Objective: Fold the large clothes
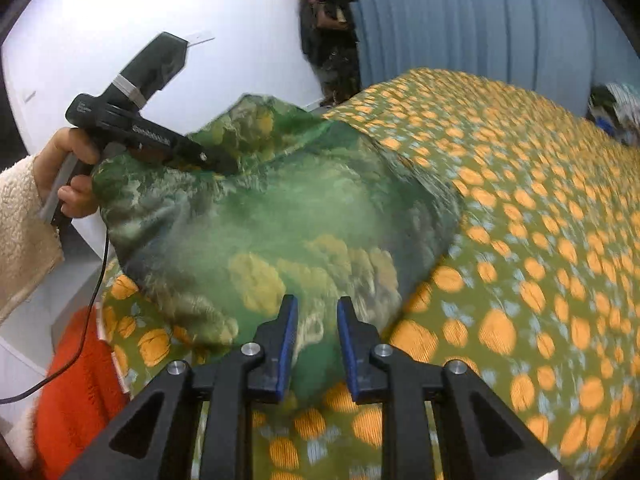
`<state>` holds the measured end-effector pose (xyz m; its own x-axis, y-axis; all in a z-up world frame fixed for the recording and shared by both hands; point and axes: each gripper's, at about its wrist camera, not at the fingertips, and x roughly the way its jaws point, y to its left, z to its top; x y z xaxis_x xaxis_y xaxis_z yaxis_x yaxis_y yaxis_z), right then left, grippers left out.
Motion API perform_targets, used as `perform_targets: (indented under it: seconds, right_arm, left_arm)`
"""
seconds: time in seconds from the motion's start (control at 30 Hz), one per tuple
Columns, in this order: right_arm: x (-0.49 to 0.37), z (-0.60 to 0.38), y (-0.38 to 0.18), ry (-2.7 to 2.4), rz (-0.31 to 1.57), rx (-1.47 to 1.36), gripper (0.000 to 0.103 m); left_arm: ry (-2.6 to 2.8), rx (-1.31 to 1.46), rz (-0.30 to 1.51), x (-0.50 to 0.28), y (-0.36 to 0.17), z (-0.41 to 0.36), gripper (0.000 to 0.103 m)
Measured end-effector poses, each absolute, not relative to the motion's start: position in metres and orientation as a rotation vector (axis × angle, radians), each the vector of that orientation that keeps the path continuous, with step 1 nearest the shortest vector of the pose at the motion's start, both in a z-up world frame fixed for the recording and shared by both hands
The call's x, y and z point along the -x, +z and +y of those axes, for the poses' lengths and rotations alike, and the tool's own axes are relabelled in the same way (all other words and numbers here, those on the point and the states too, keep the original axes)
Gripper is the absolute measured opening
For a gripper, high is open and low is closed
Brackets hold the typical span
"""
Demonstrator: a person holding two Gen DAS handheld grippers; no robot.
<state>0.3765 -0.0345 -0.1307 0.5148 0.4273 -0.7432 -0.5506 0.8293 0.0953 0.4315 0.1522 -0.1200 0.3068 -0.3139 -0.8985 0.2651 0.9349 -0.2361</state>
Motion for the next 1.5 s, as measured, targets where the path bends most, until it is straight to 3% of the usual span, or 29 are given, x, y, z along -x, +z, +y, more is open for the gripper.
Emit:
perform_targets:
  seconds: [0.13,0.4,0.57,0.77,1.13,1.33,1.5]
  right_arm:
    - [-0.396,-0.015,-0.174,0.598,0.988,0.185,0.018]
    - [-0.407,-0.013,-0.214,0.574,1.048,0.102,0.017]
    - [-0.416,-0.005,-0.182,0.597,1.104,0.122,0.018]
    - [-0.482,0.018,-0.128,0.612,1.01,-0.027,0.018]
    - [-0.568,0.082,-0.219,0.567,1.167,-0.017,0.018]
    - [-0.53,0.063,-0.179,0.64,1.104,-0.016,0.018]
    - [-0.43,0.004,-0.159,0.712,1.072,-0.025,0.018]
  left_arm:
    - [-0.391,0.111,1.231,-0.434,-0.154,0.172,0.033]
    - [-0.4,0.236,1.239,-0.435,-0.202,0.197,0.04]
    - [-0.42,0.256,1.215,-0.431,-0.193,0.204,0.041]
    - [-0.448,0.368,1.212,-0.431,-0.202,0.219,0.041]
    - [-0.447,0.42,1.224,-0.433,-0.221,0.233,0.041]
    - [-0.464,0.398,1.22,-0.429,-0.215,0.234,0.043]
    - [-0.464,0.403,1.213,-0.427,-0.215,0.233,0.043]
